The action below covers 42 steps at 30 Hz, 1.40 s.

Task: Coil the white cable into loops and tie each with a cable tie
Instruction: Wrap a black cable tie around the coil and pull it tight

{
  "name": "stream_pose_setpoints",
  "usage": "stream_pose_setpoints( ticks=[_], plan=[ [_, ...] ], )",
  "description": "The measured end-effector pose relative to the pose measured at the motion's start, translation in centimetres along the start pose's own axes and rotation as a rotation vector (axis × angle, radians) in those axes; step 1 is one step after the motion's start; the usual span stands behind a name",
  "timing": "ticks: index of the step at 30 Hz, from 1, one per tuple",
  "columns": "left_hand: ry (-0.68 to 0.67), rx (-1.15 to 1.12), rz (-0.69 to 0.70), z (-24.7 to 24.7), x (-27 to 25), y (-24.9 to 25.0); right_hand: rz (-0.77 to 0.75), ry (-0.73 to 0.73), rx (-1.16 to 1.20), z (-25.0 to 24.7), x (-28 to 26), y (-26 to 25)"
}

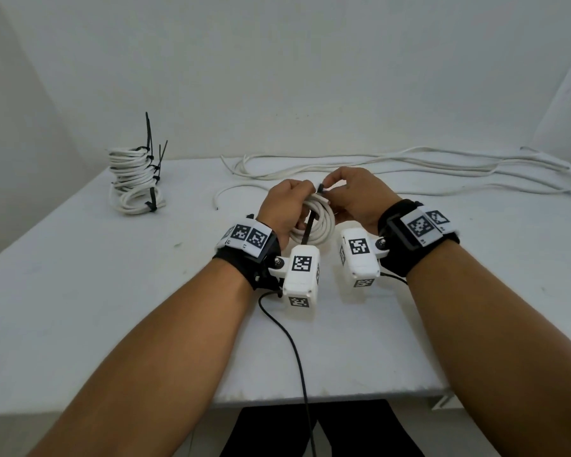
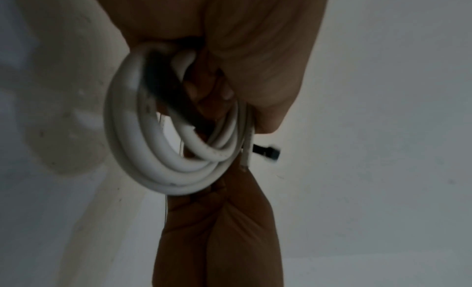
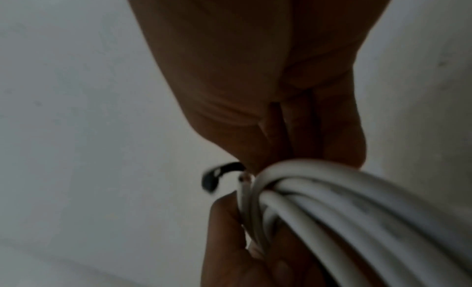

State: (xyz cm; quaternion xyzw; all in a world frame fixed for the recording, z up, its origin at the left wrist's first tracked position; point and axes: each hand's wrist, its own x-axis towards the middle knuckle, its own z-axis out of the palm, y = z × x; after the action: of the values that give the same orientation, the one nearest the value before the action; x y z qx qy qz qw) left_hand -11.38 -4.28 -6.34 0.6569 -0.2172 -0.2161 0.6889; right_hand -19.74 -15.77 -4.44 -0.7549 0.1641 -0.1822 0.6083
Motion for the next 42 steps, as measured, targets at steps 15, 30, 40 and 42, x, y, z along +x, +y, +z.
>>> stream_pose_setpoints(
  ticks=[15, 30, 40, 42],
  plan=[
    [-0.059, -0.177, 0.022, 0.4, -1.2, 0.4, 0.118, -0.103, 0.103, -1.5, -0.8, -0.1],
    [-0.127, -0.267, 0.064, -0.2, -1.2, 0.9, -0.004, -0.067, 0.152, -0.4, -1.1, -0.8],
    [0.030, -0.390, -0.047, -1.2, -0.8, 1.9, -0.027, -0.281, 0.241, -0.7, -0.9, -1.0],
    [0.091, -0.325, -0.070, -1.9, -0.5, 1.9, -0.108, -0.439, 0.146, -0.5, -1.0, -0.8]
  ],
)
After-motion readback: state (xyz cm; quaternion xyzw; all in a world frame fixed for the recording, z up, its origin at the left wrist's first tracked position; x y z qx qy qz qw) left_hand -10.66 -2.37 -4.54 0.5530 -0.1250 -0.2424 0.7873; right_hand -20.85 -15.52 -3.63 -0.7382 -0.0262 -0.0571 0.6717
